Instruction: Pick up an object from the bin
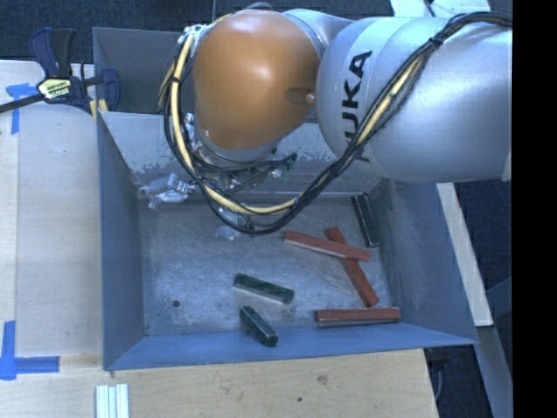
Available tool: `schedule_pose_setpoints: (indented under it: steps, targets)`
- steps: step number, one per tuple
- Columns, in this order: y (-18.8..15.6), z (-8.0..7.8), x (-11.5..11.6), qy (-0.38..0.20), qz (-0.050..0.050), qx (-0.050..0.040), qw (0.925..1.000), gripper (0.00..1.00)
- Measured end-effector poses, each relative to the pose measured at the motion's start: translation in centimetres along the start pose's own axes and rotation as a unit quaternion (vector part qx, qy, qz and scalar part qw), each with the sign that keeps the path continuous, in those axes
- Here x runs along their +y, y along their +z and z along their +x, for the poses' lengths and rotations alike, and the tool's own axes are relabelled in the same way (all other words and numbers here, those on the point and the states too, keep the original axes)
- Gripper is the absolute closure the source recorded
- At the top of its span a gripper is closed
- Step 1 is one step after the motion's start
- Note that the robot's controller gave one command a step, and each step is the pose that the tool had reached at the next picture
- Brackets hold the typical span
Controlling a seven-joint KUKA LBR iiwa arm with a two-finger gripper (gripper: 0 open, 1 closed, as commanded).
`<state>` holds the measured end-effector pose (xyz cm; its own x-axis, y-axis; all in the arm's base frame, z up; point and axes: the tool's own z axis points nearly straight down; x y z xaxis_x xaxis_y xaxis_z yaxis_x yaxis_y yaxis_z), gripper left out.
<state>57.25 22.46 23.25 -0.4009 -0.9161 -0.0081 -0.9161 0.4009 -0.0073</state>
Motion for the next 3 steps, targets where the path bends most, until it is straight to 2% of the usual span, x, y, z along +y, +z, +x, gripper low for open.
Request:
schedule_pose_setpoints:
  steps: [1,2,3]
  targets:
    - [11.3,-2.8,-3.3,0.113,-0.004,0.0049,0.9935,0.00]
    - [16.4,1.2,-5.5,0.187,-0.003,0.0053,0.9823,0.00]
    - [16.2,12.6,-6.0,0.032,-0.003,0.0044,0.9995,0.00]
